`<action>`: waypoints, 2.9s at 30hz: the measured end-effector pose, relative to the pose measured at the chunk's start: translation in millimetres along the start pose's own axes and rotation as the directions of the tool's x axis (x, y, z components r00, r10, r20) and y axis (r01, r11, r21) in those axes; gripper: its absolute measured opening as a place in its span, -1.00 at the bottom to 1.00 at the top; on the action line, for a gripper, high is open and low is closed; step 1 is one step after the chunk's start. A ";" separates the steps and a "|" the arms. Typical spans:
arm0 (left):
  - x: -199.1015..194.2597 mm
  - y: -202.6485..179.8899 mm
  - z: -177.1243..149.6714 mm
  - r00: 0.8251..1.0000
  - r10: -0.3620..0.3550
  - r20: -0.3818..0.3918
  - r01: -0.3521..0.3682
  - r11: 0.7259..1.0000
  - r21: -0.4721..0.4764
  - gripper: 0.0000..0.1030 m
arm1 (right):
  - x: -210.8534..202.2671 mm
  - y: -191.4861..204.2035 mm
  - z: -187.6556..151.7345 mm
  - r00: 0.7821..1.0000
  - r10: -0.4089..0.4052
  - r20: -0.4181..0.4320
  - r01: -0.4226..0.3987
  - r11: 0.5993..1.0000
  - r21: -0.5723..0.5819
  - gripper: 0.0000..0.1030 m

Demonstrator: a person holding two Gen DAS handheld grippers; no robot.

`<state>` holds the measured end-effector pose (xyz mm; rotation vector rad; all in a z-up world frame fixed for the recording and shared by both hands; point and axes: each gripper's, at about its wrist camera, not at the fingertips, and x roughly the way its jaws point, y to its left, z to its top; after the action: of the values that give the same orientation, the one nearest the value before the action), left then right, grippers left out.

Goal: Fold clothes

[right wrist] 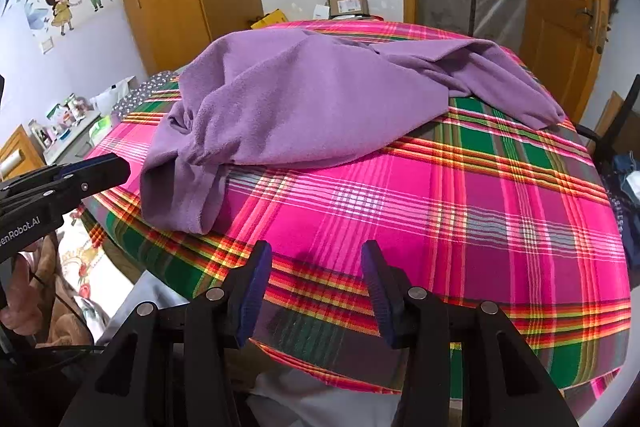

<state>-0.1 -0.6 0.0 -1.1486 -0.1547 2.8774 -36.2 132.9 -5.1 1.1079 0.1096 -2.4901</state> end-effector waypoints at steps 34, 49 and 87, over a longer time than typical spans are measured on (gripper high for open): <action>10.0 5.7 -3.2 0.997 -0.010 -0.077 0.008 1.000 -0.031 -0.60 | 0.7 0.0 -0.9 1.000 -0.004 0.004 0.004 1.000 0.000 -0.06; 6.0 -0.2 -4.6 0.997 -0.032 -0.075 0.030 0.999 -0.018 -0.60 | -0.3 -0.2 -1.9 1.000 -0.006 0.004 0.006 1.000 0.004 -0.06; 6.1 8.5 0.1 0.999 0.024 -0.041 -0.024 1.000 0.005 -0.65 | -5.7 2.8 7.5 0.997 0.027 0.067 -0.028 1.000 0.013 0.04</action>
<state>-4.6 -8.5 -5.0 -1.2162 -0.1332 2.8708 -36.9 130.5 4.3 1.0239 0.0581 -2.5037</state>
